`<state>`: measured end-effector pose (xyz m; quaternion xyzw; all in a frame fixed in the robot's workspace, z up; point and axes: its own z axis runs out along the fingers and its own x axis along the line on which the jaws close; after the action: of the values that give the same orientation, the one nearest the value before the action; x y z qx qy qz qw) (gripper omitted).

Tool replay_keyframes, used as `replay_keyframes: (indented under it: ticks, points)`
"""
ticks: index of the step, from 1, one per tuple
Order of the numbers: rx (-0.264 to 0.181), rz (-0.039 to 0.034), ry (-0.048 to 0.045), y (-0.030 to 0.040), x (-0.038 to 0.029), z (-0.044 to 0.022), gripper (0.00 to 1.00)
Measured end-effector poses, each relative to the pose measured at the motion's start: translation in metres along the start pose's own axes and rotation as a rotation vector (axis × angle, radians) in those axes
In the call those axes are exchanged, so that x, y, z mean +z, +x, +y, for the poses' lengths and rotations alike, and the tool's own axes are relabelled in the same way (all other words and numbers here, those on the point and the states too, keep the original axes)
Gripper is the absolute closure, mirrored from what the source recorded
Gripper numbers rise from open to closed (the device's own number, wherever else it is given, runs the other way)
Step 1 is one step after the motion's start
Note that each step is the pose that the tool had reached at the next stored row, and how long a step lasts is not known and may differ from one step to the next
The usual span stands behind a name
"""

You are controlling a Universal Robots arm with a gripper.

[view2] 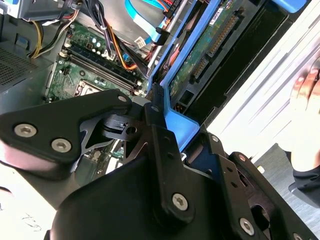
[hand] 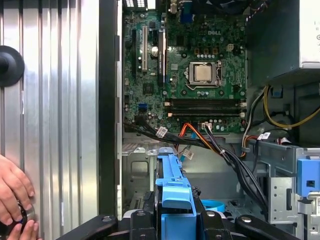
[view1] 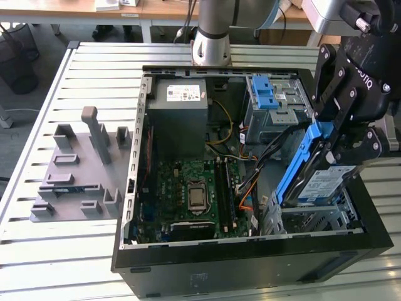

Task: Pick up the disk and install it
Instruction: 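Insert the disk into the insertion slot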

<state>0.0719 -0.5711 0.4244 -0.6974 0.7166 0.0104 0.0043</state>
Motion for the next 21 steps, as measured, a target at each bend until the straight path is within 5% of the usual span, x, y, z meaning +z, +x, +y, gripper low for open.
replay_keyframes:
  ticks: [21]
  points:
    - [0.0,0.0001,0.0,0.0002,0.012,-0.0001,0.64]
